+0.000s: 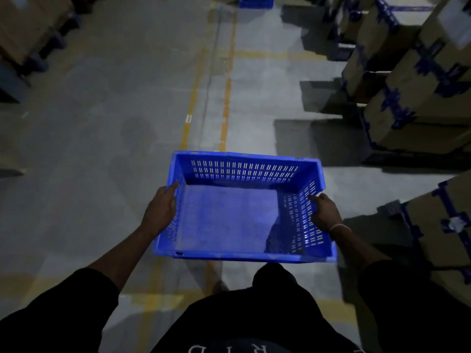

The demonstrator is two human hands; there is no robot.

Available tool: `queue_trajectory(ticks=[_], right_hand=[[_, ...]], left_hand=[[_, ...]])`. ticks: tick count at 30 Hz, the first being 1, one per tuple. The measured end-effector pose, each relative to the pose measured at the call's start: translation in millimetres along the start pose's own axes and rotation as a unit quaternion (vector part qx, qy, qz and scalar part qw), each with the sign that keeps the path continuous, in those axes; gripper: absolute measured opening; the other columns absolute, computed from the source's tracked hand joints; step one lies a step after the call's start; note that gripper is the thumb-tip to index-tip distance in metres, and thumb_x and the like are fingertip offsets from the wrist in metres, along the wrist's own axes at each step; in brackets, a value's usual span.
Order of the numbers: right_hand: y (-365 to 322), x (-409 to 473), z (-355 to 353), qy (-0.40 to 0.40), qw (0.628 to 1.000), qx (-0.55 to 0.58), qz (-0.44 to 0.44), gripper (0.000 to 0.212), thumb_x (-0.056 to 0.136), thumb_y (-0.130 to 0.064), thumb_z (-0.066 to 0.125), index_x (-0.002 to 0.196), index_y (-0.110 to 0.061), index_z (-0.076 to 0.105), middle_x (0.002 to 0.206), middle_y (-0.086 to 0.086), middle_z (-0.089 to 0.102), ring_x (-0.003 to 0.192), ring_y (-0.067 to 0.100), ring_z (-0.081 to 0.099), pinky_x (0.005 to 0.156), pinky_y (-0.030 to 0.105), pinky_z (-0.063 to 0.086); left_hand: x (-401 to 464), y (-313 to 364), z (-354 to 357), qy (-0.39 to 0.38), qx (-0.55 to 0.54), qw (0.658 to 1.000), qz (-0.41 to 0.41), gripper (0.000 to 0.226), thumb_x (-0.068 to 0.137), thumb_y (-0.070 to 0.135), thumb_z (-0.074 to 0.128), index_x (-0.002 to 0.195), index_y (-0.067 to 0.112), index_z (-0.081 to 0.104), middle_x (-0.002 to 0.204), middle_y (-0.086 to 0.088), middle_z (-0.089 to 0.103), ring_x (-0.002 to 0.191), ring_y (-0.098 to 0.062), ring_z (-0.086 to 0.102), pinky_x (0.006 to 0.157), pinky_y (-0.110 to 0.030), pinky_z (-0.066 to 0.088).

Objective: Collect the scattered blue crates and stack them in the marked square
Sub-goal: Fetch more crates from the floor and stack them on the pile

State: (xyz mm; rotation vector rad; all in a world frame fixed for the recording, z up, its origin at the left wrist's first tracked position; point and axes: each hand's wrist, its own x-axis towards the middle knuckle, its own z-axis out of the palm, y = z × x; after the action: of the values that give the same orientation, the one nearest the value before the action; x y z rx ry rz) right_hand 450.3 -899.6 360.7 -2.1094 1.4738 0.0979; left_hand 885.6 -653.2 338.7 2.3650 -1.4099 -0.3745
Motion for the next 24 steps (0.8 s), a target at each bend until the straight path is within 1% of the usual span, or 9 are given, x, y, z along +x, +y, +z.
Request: queue_trajectory(ticks=[3,6,7,11,15,17,19,21,24], right_hand=[[-12.0,52.6,-17.2,0.001,1.0,0.016,0.018,0.054,0.081,-0.012,0.068,0.134,-0.011,0.057,0.121,0.019,0.054,0.107,0.038,0.059,0.093,0.04,0.048],[-14.1,117.3,-31.9,0.01,0.999,0.029,0.027,0.06,0.073,-0.019,0.058,0.133,-0.01,0.058,0.117,0.02,0.055,0.104,0.041,0.059,0.09,0.041,0.049],[-13.5,142.7,-36.6,0.008,0.999,0.029,0.028,0.062,0.071,-0.017,0.057,0.133,-0.01,0.058,0.116,0.02,0.055,0.104,0.042,0.059,0.09,0.041,0.049],[-13.8,246.3,-62.6,0.022,0.999,0.03,0.023,0.059,0.076,0.0,0.061,0.133,-0.011,0.058,0.121,0.019,0.055,0.108,0.041,0.058,0.091,0.04,0.048],[-17.7,333.6,-108.2,0.028,0.998,0.051,0.029,0.051,0.079,-0.002,0.062,0.129,-0.013,0.06,0.133,0.016,0.053,0.112,0.036,0.059,0.091,0.034,0.047],[-18.7,381.2,-134.4,0.027,0.998,0.049,0.014,0.052,0.078,0.001,0.061,0.129,-0.009,0.06,0.136,0.018,0.051,0.114,0.039,0.057,0.095,0.037,0.047],[-21.1,430.0,-156.9,0.035,0.998,0.048,0.009,0.054,0.076,0.005,0.059,0.13,-0.004,0.06,0.134,0.023,0.051,0.115,0.042,0.057,0.098,0.04,0.046],[-25.0,474.7,-177.0,0.035,0.998,0.044,0.013,0.056,0.076,0.006,0.059,0.131,-0.004,0.059,0.135,0.023,0.051,0.114,0.042,0.058,0.098,0.04,0.047],[-37.8,542.4,-206.2,0.038,0.998,0.05,0.011,0.058,0.073,0.002,0.061,0.131,-0.002,0.06,0.137,0.026,0.051,0.115,0.043,0.058,0.1,0.04,0.046]], left_hand=[[70.3,2.0,-1.7,-0.002,-0.004,1.0,0.009,0.052,0.1,0.012,0.048,0.151,0.017,0.039,0.117,-0.018,0.053,0.092,-0.038,0.059,0.072,-0.043,0.05],[144.5,7.8,5.2,0.0,-0.008,1.0,0.007,0.052,0.101,0.013,0.047,0.152,0.019,0.039,0.117,-0.017,0.053,0.095,-0.038,0.06,0.075,-0.044,0.05],[171.3,10.9,8.2,0.001,-0.011,1.0,0.005,0.052,0.101,0.014,0.046,0.152,0.019,0.038,0.118,-0.017,0.053,0.096,-0.038,0.06,0.076,-0.043,0.051],[277.2,26.6,21.5,0.004,-0.003,1.0,0.022,0.052,0.1,0.017,0.045,0.152,0.02,0.038,0.118,-0.015,0.052,0.094,-0.037,0.061,0.074,-0.043,0.052],[376.6,48.2,19.8,0.011,-0.001,1.0,0.018,0.052,0.1,0.022,0.042,0.152,0.023,0.038,0.122,-0.013,0.052,0.096,-0.036,0.062,0.073,-0.041,0.051],[425.8,59.4,17.4,0.014,0.0,0.999,0.029,0.054,0.098,0.027,0.038,0.152,0.022,0.038,0.122,-0.013,0.052,0.095,-0.036,0.062,0.072,-0.04,0.052],[472.1,70.2,15.6,0.025,-0.006,0.999,0.019,0.053,0.099,0.022,0.043,0.152,0.024,0.037,0.122,-0.013,0.051,0.094,-0.037,0.062,0.073,-0.043,0.053],[513.1,78.7,15.7,0.034,-0.013,0.999,0.008,0.054,0.099,0.016,0.047,0.152,0.024,0.038,0.121,-0.014,0.051,0.093,-0.04,0.062,0.072,-0.045,0.053],[584.4,85.0,14.1,0.041,-0.014,0.999,0.006,0.053,0.099,0.016,0.047,0.151,0.022,0.04,0.121,-0.015,0.051,0.093,-0.04,0.062,0.071,-0.044,0.051]])
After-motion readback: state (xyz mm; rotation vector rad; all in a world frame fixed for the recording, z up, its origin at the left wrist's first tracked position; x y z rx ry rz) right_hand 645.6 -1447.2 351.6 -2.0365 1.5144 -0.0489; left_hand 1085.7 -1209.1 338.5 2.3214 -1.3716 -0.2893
